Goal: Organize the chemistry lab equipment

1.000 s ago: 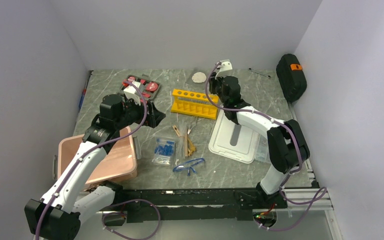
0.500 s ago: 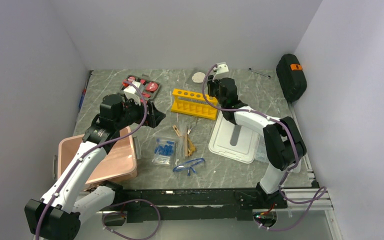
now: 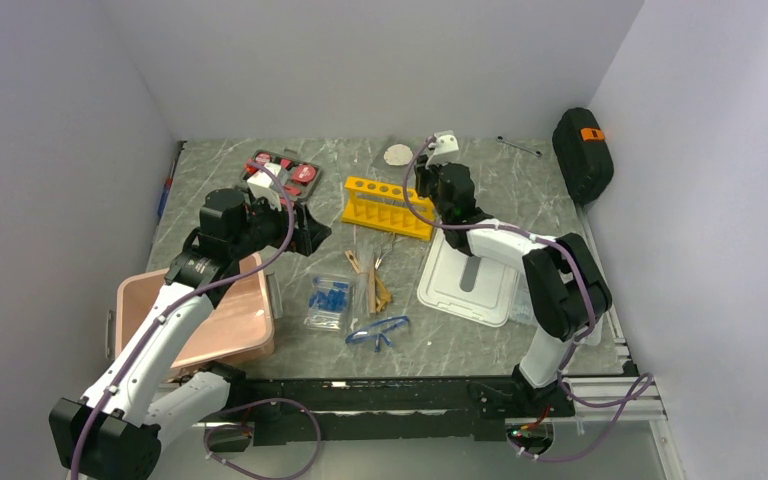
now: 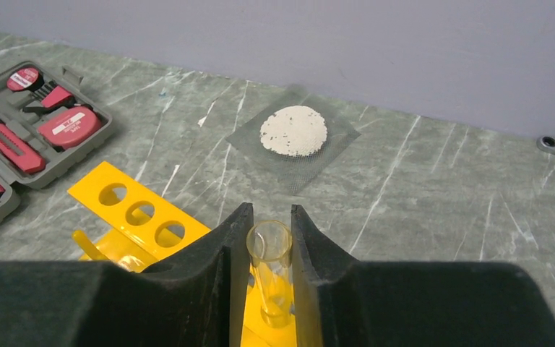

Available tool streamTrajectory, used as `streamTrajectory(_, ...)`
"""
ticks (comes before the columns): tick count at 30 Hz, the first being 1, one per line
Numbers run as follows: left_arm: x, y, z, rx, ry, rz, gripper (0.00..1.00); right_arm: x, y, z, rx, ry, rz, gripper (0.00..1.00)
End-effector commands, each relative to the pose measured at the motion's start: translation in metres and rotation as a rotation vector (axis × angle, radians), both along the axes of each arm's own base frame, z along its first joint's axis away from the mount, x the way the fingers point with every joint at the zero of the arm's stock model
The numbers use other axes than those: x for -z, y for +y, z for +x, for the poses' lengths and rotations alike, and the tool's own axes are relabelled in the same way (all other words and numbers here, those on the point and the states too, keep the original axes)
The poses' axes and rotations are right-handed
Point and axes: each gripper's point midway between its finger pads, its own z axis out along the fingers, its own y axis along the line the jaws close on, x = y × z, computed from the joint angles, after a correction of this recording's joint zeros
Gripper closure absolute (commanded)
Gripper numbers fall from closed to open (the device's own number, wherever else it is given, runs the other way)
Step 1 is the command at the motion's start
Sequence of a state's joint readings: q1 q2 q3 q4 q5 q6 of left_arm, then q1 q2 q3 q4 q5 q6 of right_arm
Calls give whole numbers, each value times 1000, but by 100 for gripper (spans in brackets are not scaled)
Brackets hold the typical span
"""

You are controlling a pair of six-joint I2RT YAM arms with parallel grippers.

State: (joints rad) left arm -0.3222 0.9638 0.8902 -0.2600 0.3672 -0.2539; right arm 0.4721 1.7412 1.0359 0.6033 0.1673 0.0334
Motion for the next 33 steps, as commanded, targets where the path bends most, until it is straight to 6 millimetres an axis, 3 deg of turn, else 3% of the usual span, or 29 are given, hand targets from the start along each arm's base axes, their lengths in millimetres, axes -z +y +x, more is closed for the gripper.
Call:
streamTrajectory(1,-6,3,2,-18,-18,-9,1,-3,2,1,11,-32,14,68)
streamTrajectory(8,-5,3,2,-18,-19,-7,1,-23,-2,0,29,-43,21,24)
streamTrajectory(12,-6,4,2,-21,-22,-6,1,-35,-5,-2,39,-41,27,12)
streamTrajectory(17,-6,6,2,-36,-25,-1,1,-53,-13,-14,55,-62,49,3)
streamTrajectory(20,-5,18,6,-92,-33,46,1,-70,-18,-26,51,-71,71,1)
streamTrajectory(26,-8,34,8,-166,-59,96,1,-109,-29,-79,8,-78,245,0)
streamTrajectory(29,-6,43,11,-214,-51,118,1,-91,-48,-105,99,56,374,3)
streamTrajectory(31,-6,45,11,-228,-52,119,1,-68,-62,-122,192,174,446,7)
streamTrajectory(33,-8,44,10,-226,-57,110,1,-43,-64,-140,210,275,476,10)
